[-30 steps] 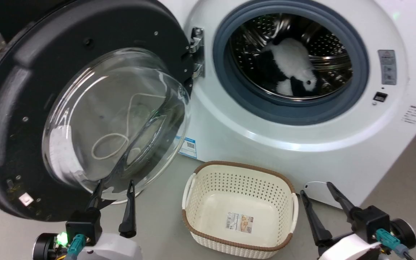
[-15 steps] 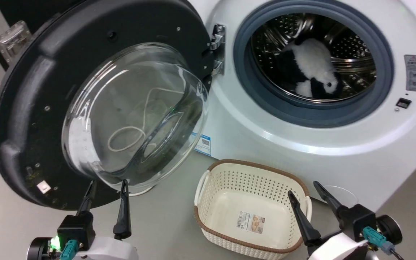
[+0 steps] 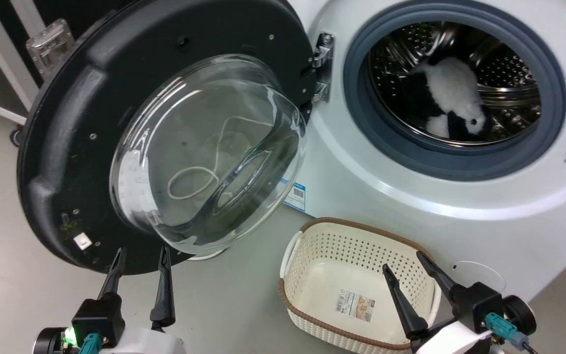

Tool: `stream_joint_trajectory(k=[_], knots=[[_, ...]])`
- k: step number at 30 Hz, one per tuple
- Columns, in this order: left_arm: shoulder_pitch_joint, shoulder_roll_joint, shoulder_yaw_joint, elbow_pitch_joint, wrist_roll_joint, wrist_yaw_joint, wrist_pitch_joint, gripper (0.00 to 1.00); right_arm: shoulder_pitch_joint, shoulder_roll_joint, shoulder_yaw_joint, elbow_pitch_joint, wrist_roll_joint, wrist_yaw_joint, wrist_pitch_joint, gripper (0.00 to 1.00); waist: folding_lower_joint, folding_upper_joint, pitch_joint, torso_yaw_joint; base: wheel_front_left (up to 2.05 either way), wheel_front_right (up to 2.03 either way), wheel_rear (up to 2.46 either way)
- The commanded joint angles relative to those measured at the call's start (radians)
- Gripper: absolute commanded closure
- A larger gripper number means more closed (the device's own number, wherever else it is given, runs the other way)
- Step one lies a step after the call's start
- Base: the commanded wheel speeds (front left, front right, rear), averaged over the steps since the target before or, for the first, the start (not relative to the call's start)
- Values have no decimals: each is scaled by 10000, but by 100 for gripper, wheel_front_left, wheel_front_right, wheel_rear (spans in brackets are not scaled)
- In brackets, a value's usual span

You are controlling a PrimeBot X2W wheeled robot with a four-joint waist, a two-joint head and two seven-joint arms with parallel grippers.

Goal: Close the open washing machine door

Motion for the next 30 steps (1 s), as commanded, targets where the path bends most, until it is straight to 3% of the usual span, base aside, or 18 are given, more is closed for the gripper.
stream_joint_trajectory(k=[1, 20, 21, 22, 30], knots=[[120, 0, 28, -59, -44, 38, -91, 0, -161, 28, 62, 77, 57, 5, -93, 0, -1, -1, 5, 77, 0, 0, 0], [216, 0, 104, -117, -185, 12, -488, 0, -157, 27, 304, 456, 136, 6, -490, 0, -1, -1, 36, 887, 0, 0, 0], [222, 0, 89, -91, -281, -28, -551, 96, -140, 28, 328, 499, 146, 6, -553, 0, -1, -1, 50, 1020, 0, 0, 0], [223, 0, 78, -95, -364, -57, -572, 100, -131, 29, 334, 514, 149, 6, -574, 0, -1, -1, 57, 1066, 0, 0, 0], [-169, -1, 571, -741, -1502, -395, -738, 100, 102, 34, 299, 558, 113, 7, -740, 0, -1, -1, 158, 1469, 0, 0, 0]])
